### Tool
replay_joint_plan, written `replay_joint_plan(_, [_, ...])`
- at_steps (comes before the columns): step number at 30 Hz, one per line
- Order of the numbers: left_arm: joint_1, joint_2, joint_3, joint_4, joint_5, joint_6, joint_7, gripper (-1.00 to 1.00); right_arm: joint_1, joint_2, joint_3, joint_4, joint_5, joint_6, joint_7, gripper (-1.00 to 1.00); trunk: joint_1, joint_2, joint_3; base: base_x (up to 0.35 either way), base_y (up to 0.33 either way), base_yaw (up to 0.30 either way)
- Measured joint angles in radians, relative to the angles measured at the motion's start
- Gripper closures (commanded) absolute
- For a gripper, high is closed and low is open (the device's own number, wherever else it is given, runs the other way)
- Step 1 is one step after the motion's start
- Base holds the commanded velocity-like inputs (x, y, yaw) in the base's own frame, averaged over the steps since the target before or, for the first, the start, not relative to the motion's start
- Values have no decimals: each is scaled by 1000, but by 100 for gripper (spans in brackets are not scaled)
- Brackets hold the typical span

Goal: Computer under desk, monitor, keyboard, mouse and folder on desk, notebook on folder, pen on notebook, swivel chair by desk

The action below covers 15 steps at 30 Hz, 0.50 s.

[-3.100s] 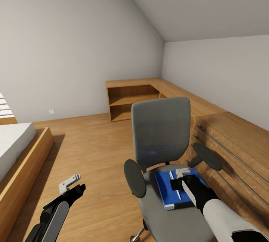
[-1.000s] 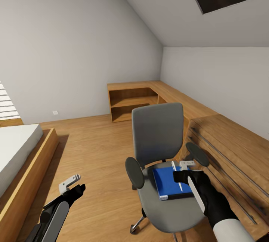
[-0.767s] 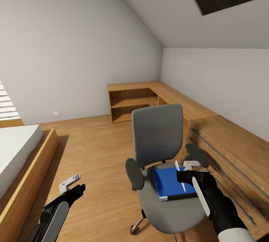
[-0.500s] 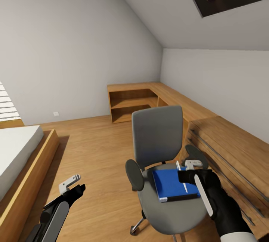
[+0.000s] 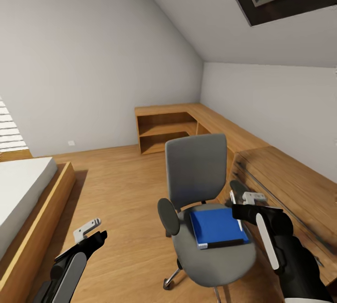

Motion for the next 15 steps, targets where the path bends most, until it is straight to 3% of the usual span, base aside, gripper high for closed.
replay_joint_plan(7, [0, 0, 0, 10, 1, 0, -1, -100, 0, -1, 0, -4, 0, -4, 1, 100, -27, 49, 22, -5, 0, 0])
replay_joint_plan(15, [4, 1, 0, 226, -6, -13, -6, -100, 0, -2, -9, -26, 1, -5, 0, 100, -58, 105, 47, 0, 0, 0])
